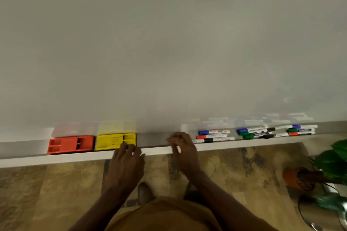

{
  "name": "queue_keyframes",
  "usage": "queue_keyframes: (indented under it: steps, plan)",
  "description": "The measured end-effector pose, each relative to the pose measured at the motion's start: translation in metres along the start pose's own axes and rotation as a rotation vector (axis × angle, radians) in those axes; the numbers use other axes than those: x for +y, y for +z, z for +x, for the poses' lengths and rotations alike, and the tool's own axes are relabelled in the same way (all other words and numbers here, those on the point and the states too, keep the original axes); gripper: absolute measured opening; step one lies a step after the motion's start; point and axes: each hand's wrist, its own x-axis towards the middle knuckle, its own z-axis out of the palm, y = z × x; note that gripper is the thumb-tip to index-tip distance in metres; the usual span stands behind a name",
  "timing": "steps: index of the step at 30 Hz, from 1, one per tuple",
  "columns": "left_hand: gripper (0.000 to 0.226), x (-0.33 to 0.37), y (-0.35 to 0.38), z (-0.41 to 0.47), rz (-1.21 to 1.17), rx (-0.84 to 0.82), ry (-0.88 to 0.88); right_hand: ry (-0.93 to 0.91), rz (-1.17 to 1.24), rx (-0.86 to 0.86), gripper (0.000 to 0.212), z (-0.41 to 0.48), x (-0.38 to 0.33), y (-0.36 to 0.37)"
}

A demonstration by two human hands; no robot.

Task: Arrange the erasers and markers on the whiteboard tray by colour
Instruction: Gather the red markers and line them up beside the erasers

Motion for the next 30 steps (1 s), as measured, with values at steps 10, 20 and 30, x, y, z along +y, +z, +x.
queue_keyframes:
  steps: [10,20,30]
  plan:
    - [0.023,0.104,0.022,0.060,-0.070,-0.098,0.335,0.178,-0.371,0.119,0.019,-0.011,0.103,-0.126]
    - [0.037,0.153,0.044,0.075,-0.081,-0.215,0.254,0.458,-0.194,0.104,0.033,-0.010,0.132,-0.133]
    - [0.029,0.161,0.050,0.087,-0.097,-0.191,0.203,0.497,-0.179,0.070,0.029,-0.001,0.130,-0.136]
